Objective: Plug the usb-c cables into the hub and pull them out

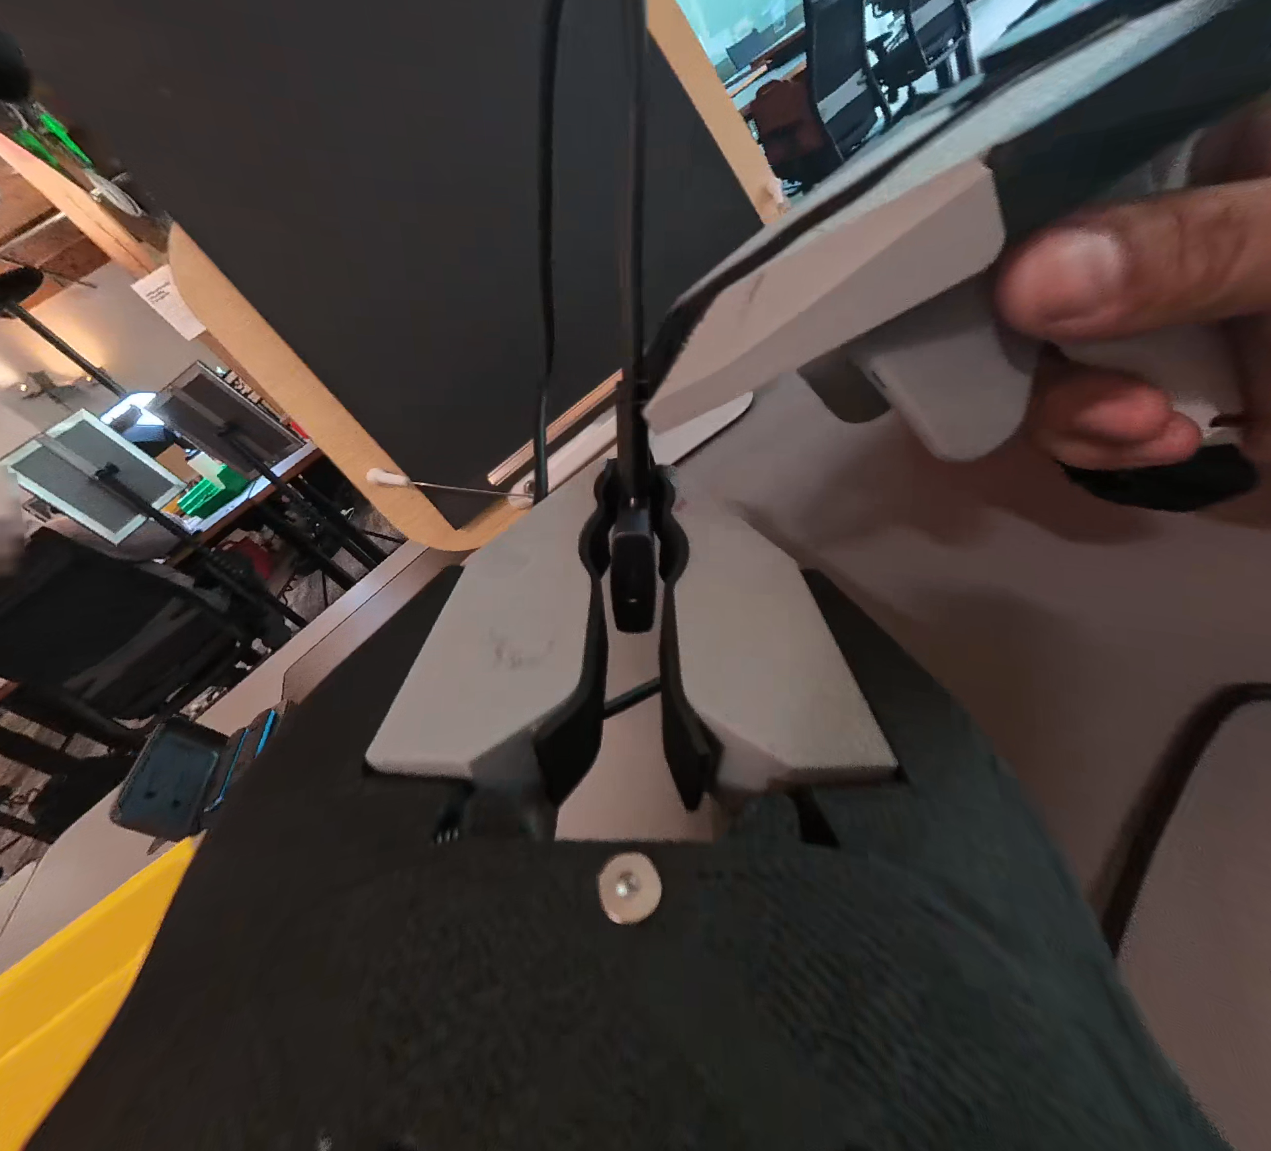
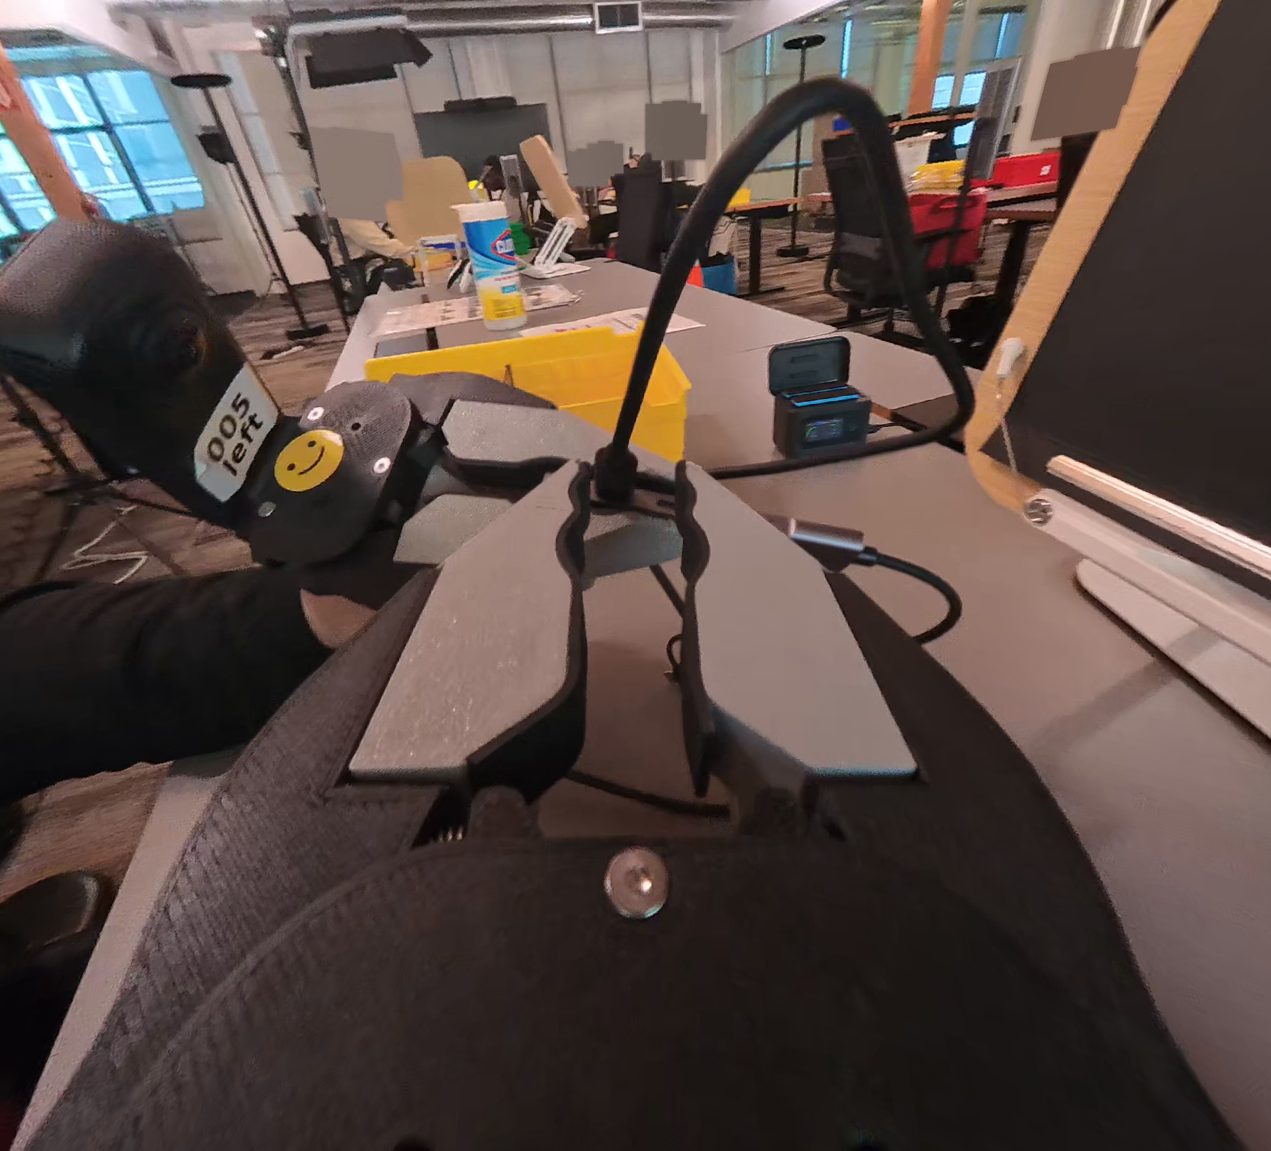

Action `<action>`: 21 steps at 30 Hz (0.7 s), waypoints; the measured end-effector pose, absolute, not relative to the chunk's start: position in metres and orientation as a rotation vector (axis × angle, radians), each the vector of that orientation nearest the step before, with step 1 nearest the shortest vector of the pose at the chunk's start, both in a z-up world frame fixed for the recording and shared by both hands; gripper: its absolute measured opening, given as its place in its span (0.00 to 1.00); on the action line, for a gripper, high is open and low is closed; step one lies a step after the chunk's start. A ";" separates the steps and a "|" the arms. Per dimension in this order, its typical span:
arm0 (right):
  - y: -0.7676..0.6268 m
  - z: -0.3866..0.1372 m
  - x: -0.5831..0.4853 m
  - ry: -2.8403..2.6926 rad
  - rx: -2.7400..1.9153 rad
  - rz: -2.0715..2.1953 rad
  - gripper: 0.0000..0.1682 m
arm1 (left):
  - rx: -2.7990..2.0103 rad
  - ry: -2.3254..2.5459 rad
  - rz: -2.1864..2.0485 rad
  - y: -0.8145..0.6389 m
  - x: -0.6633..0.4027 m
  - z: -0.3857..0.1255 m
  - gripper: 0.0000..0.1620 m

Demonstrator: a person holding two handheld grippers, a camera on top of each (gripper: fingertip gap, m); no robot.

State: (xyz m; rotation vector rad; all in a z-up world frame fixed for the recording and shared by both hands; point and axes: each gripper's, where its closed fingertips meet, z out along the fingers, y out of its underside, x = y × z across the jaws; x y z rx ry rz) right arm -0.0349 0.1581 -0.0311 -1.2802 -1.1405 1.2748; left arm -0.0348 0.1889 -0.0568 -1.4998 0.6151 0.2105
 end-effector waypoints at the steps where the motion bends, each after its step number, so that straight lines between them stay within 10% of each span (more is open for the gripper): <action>1: 0.154 -0.034 -0.037 -1.164 -1.288 1.302 0.12 | -1.500 0.617 0.202 0.189 -0.035 -0.056 0.04; 21: 0.161 -0.066 -0.054 -1.225 -1.438 1.094 0.06 | -1.642 0.699 0.273 0.197 -0.043 -0.086 0.04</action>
